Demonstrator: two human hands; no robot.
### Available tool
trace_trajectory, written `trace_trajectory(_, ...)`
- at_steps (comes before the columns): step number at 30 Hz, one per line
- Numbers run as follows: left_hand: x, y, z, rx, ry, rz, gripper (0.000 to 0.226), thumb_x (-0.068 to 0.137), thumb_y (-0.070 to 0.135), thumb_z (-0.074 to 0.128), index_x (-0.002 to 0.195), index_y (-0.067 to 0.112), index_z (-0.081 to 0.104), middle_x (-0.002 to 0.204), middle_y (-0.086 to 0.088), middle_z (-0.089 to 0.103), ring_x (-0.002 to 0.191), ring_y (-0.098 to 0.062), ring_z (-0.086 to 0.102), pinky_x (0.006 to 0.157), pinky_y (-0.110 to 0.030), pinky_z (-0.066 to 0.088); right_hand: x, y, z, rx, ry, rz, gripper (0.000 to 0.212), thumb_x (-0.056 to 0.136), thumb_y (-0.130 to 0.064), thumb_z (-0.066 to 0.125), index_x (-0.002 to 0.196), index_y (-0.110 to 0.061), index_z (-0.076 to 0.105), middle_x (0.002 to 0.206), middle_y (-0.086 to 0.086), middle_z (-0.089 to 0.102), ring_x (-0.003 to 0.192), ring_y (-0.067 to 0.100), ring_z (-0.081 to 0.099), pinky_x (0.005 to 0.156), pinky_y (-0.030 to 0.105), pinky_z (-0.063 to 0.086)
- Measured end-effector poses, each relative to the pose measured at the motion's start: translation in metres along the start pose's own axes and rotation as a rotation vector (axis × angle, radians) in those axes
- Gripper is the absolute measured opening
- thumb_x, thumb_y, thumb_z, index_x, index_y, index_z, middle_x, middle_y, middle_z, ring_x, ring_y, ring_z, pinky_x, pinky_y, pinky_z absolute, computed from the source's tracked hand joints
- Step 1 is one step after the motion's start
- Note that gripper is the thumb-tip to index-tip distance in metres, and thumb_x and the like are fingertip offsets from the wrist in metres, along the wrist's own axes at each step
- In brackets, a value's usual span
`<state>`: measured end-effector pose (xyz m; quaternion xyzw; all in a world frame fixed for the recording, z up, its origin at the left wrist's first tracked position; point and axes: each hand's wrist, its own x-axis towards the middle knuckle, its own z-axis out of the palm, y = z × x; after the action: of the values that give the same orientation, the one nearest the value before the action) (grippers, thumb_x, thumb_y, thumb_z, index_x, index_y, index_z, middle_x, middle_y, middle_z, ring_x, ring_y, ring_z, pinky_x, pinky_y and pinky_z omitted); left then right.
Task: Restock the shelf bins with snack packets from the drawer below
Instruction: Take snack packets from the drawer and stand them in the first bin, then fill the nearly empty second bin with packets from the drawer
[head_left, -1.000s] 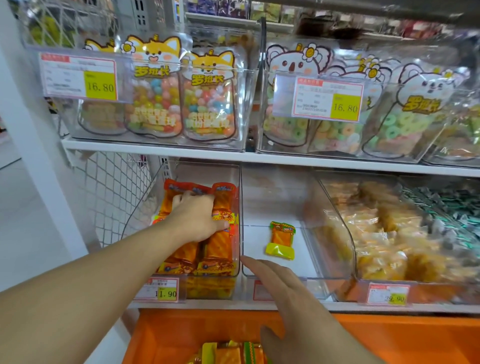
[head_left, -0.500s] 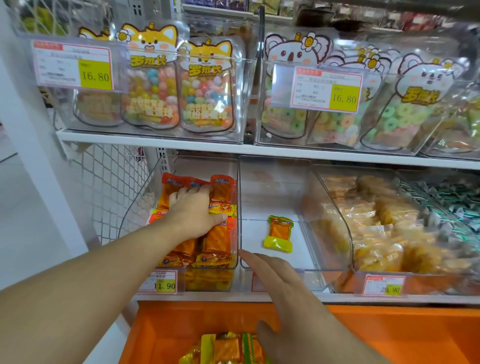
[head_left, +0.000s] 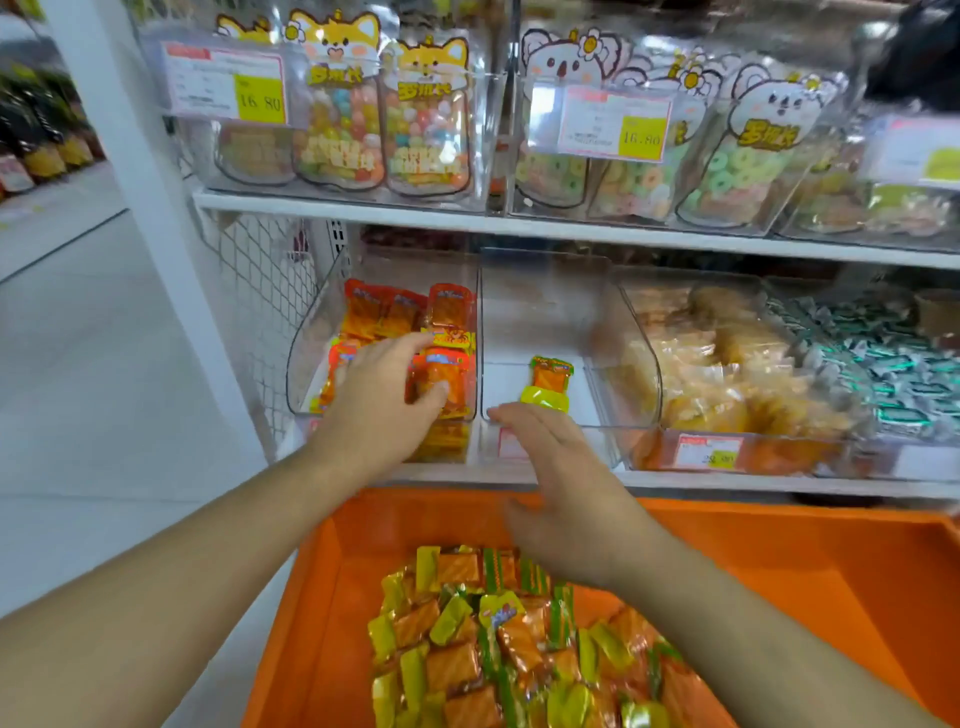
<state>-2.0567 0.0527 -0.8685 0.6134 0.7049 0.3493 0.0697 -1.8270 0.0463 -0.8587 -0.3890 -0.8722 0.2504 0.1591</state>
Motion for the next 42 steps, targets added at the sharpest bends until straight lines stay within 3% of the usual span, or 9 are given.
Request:
trace_trajectory(3, -0.06, 0.019, -0.001, -0.092, 0.073, 0.052, 0.044, 0.093, 0.028, 0.069, 0.135, 0.024, 0.059, 0.13, 0.004, 0.062, 0.124, -0.02, 0.052, 0.108, -0.045, 0.044, -0.019, -0.001, 0.008, 0.011, 0.028, 0.042, 0.074, 0.085, -0.014, 0.067, 0.154, -0.024, 0.04, 0.152, -0.008, 0.04, 0.14, 0.008, 0.037, 0.113, 0.021, 0.035)
trace_trajectory(7, -0.149, 0.014, 0.033, -0.15, -0.033, -0.013, 0.044, 0.093, 0.024, 0.073, 0.135, 0.025, 0.058, 0.127, 0.007, 0.061, 0.12, -0.011, 0.053, 0.103, -0.029, 0.044, -0.052, 0.011, 0.039, -0.009, 0.021, 0.156, 0.064, 0.088, -0.015, 0.067, 0.148, -0.015, 0.046, 0.143, 0.004, 0.051, 0.131, 0.02, 0.051, 0.109, 0.031, 0.044)
trace_trajectory(15, -0.243, -0.044, 0.11, 0.001, -0.637, -0.249, 0.041, 0.092, 0.029, 0.073, 0.13, 0.024, 0.06, 0.125, 0.004, 0.065, 0.115, -0.017, 0.062, 0.091, -0.027, 0.046, -0.113, 0.075, 0.118, -0.102, -0.389, 0.367, 0.071, 0.092, -0.019, 0.066, 0.157, -0.017, 0.035, 0.157, 0.011, 0.044, 0.145, 0.029, 0.042, 0.115, 0.034, 0.039)
trace_trajectory(23, -0.252, -0.057, 0.161, 0.159, -1.194, -0.048, 0.056, 0.093, 0.035, 0.071, 0.144, 0.022, 0.051, 0.144, -0.003, 0.057, 0.129, -0.023, 0.055, 0.102, -0.031, 0.046, -0.125, 0.138, 0.154, -0.214, -0.704, 0.379, 0.074, 0.09, -0.021, 0.07, 0.156, -0.031, 0.039, 0.16, 0.005, 0.043, 0.146, 0.028, 0.043, 0.115, 0.035, 0.041)
trace_trajectory(26, -0.26, -0.059, 0.184, 0.149, -1.33, 0.008, 0.061, 0.091, 0.041, 0.072, 0.146, 0.023, 0.05, 0.141, -0.005, 0.059, 0.125, -0.025, 0.058, 0.096, -0.031, 0.048, -0.135, 0.159, 0.164, -0.253, -0.804, 0.365, 0.077, 0.089, -0.015, 0.069, 0.158, -0.028, 0.037, 0.158, 0.005, 0.047, 0.143, 0.025, 0.046, 0.113, 0.031, 0.041)
trace_trajectory(30, -0.271, -0.071, 0.205, 0.104, -1.413, -0.016, 0.058, 0.087, 0.042, 0.077, 0.137, 0.021, 0.055, 0.135, -0.004, 0.061, 0.12, -0.025, 0.061, 0.092, -0.029, 0.047, -0.151, 0.184, 0.184, -0.217, -0.9, 0.399, 0.037, 0.089, -0.023, 0.07, 0.125, -0.022, 0.064, 0.12, 0.005, 0.07, 0.114, 0.026, 0.065, 0.081, 0.025, 0.045)
trace_trajectory(34, -0.279, -0.08, 0.216, 0.089, -1.383, -0.027, 0.04, 0.093, 0.039, 0.069, 0.123, 0.014, 0.06, 0.126, -0.01, 0.064, 0.114, -0.029, 0.063, 0.089, -0.034, 0.051, -0.161, 0.191, 0.194, -0.289, -1.062, 0.39, 0.04, 0.082, -0.028, 0.074, 0.121, -0.024, 0.068, 0.112, 0.008, 0.073, 0.105, 0.028, 0.07, 0.086, 0.038, 0.059)
trace_trajectory(37, -0.281, -0.079, 0.221, 0.087, -1.367, -0.026, 0.038, 0.093, 0.036, 0.069, 0.121, 0.011, 0.061, 0.121, -0.011, 0.066, 0.109, -0.029, 0.063, 0.08, -0.032, 0.047, -0.162, 0.195, 0.198, -0.31, -1.103, 0.363, 0.048, 0.08, -0.022, 0.074, 0.127, -0.027, 0.066, 0.114, 0.008, 0.072, 0.105, 0.027, 0.069, 0.079, 0.035, 0.057)
trace_trajectory(42, -0.285, -0.08, 0.224, 0.119, -1.395, -0.047, 0.036, 0.093, 0.035, 0.069, 0.118, 0.01, 0.065, 0.118, -0.011, 0.068, 0.107, -0.027, 0.065, 0.081, -0.03, 0.049, -0.165, 0.194, 0.203, -0.402, -1.185, 0.286, 0.018, 0.084, -0.012, 0.068, 0.1, -0.017, 0.073, 0.102, 0.01, 0.073, 0.096, 0.031, 0.069, 0.07, 0.032, 0.052)
